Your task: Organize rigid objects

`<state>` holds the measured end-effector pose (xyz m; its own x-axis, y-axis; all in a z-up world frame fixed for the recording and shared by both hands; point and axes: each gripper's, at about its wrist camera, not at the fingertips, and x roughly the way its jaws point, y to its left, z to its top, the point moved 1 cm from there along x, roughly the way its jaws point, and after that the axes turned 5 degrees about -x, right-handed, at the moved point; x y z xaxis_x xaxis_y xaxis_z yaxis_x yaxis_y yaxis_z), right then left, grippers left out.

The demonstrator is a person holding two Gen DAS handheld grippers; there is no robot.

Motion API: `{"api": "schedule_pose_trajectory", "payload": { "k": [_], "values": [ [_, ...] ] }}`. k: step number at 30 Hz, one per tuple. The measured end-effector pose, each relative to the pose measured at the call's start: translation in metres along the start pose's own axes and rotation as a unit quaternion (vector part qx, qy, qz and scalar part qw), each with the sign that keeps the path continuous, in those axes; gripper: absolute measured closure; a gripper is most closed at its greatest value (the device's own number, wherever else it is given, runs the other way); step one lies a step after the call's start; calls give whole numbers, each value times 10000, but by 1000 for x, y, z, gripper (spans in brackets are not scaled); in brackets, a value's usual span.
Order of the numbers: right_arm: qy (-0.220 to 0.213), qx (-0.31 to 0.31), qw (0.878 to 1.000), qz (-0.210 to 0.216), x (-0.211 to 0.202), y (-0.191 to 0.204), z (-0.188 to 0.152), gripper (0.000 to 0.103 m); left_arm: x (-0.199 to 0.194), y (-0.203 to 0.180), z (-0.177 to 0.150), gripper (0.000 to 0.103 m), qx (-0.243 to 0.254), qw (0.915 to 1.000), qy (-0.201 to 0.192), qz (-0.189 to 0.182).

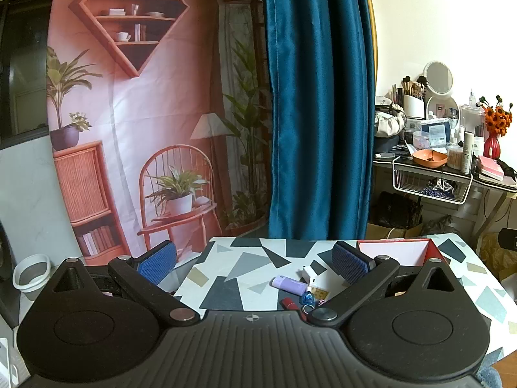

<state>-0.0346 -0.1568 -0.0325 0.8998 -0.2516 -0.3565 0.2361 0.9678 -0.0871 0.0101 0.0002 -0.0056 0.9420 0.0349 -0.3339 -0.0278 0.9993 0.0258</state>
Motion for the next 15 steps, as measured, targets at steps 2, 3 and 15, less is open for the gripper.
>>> {"api": "schedule_pose_trajectory", "payload": {
  "k": [2, 3, 15],
  "values": [
    [0, 4, 10000, 3, 0, 0, 0, 0, 0, 0, 0, 0, 2, 10000, 5, -2],
    [-2, 4, 10000, -1, 0, 0, 0, 0, 0, 0, 0, 0, 2, 10000, 2, -4],
    [-12, -1, 10000, 12, 1, 2, -2, 0, 1, 0, 0, 0, -4, 10000, 5, 8]
  ]
}}
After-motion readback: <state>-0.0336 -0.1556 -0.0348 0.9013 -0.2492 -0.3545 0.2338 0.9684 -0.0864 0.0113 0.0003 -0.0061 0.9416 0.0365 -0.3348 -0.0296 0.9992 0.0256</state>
